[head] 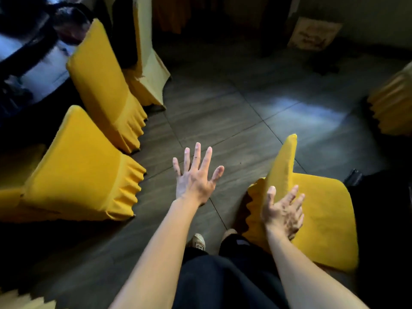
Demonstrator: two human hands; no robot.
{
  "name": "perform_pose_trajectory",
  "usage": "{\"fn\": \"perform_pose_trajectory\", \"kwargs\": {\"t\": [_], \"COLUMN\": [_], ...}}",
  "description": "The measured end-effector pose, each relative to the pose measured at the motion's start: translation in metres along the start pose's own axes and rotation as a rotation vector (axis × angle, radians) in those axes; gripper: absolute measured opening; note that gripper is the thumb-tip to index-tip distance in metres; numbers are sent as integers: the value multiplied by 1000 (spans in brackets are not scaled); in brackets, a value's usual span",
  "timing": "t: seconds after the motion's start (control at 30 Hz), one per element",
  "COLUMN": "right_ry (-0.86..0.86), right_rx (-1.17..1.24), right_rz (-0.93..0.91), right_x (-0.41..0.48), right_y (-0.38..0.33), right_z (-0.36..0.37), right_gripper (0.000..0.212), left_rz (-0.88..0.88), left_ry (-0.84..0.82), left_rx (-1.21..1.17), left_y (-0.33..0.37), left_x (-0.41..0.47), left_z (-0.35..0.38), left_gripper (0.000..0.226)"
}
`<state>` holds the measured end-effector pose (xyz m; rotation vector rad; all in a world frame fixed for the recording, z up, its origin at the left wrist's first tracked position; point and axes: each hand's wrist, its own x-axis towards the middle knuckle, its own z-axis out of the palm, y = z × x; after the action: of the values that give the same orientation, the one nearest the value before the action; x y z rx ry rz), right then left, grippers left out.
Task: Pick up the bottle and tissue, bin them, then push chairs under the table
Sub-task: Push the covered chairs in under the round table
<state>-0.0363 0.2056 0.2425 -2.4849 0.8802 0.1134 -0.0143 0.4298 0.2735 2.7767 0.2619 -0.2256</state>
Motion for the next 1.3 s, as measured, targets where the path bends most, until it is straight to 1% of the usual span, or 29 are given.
{"fn": "perform_pose_trajectory", "kwargs": {"t": [0.07, 0.13, 0.2, 0.23, 0.33, 0.4, 0.43, 0.5, 0.57, 0.6, 0.67, 0.73, 0.83, 0.9, 1.03, 1.13, 1.3], "right_ry": [33, 159, 198, 221, 339, 360, 398, 439, 437, 452, 468, 510, 552, 560, 541, 500, 551], "right_rx": [10, 81, 92, 107, 144, 148, 140, 105, 83, 77, 103, 140, 126, 102, 24, -3, -18], "right_rz": [7, 258, 234, 268, 450, 478, 517, 581, 605, 635, 721, 834, 871, 860, 857, 901, 962], "right_x": [-10, 15, -3, -2, 13, 16, 23, 27, 28, 29, 33, 35, 39, 38, 35, 34, 41], "right_y": [-2, -10, -19, -20, -27, -33, -30, -29, -31, -30, -29, -30, -30, -28, -33, -38, -36], "right_z": [2, 4, 5, 8, 8, 11, 11, 11, 13, 14, 14, 12, 12, 13, 15, 13, 12], "right_gripper": [78, 82, 89, 92, 95, 96, 93, 92, 96, 95, 92, 93, 92, 91, 88, 88, 81], "left_rz": [51, 275, 312, 360, 566, 673, 738, 906, 1080, 1150, 1235, 1326, 1454, 1507, 1488, 1513, 1615], "left_ry": [15, -130, -102, -118, -203, -221, -251, -307, -320, -334, -349, -350, -352, -349, -326, -316, -247], "left_rx": [-28, -14, 12, 24, 93, 134, 140, 200, 259, 296, 370, 416, 428, 457, 485, 486, 341], "left_y": [4, 47, 53, 64, 117, 141, 161, 186, 201, 209, 216, 220, 226, 230, 231, 228, 234], "left_x": [5, 69, 72, 83, 119, 134, 140, 141, 144, 146, 152, 156, 171, 178, 173, 181, 206], "left_z": [0, 8, 11, 12, 34, 42, 48, 61, 69, 73, 78, 81, 83, 84, 81, 78, 87], "left_gripper": [79, 80, 79, 79, 80, 80, 80, 79, 78, 78, 78, 79, 81, 81, 76, 74, 64]}}
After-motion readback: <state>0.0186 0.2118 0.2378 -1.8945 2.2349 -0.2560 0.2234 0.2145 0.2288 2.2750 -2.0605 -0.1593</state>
